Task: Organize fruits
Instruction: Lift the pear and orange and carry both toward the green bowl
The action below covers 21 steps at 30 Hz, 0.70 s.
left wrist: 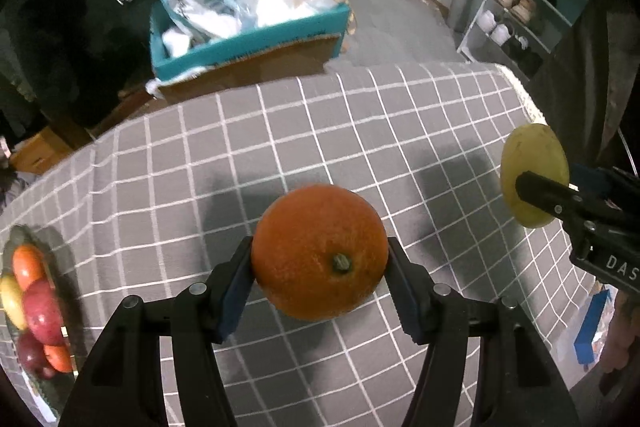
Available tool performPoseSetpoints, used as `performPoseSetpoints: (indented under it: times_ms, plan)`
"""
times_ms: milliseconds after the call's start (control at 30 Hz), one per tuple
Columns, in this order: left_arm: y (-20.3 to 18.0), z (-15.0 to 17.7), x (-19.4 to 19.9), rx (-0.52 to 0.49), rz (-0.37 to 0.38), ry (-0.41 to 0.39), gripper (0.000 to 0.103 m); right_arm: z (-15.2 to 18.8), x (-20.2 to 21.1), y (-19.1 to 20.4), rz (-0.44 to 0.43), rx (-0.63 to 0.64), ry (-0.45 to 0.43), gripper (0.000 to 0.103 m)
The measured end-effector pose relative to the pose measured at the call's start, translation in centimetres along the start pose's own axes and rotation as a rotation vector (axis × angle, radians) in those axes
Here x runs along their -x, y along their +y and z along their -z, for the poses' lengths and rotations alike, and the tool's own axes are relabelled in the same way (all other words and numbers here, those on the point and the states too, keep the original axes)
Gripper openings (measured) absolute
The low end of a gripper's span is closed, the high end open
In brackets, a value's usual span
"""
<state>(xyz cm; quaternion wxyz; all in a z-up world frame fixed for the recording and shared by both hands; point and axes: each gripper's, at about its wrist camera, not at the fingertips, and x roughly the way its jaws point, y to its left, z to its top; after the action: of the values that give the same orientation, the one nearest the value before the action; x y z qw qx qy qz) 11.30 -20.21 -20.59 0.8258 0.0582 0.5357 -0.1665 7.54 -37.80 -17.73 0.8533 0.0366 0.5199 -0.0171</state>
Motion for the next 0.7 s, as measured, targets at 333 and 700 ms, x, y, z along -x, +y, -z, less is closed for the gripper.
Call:
performPoseSetpoints:
  times_ms: [333, 700]
  plan:
    - [1.0, 0.4, 5.4, 0.001, -0.028, -0.104, 0.064, -0.7, 3.7, 2.3, -0.019, 0.049, -0.082, 0.064]
    - [2.2, 1.3, 10.6, 0.011, -0.046, -0.203, 0.064, -1.0, 7.7, 5.3, -0.063, 0.106, -0.167, 0.064]
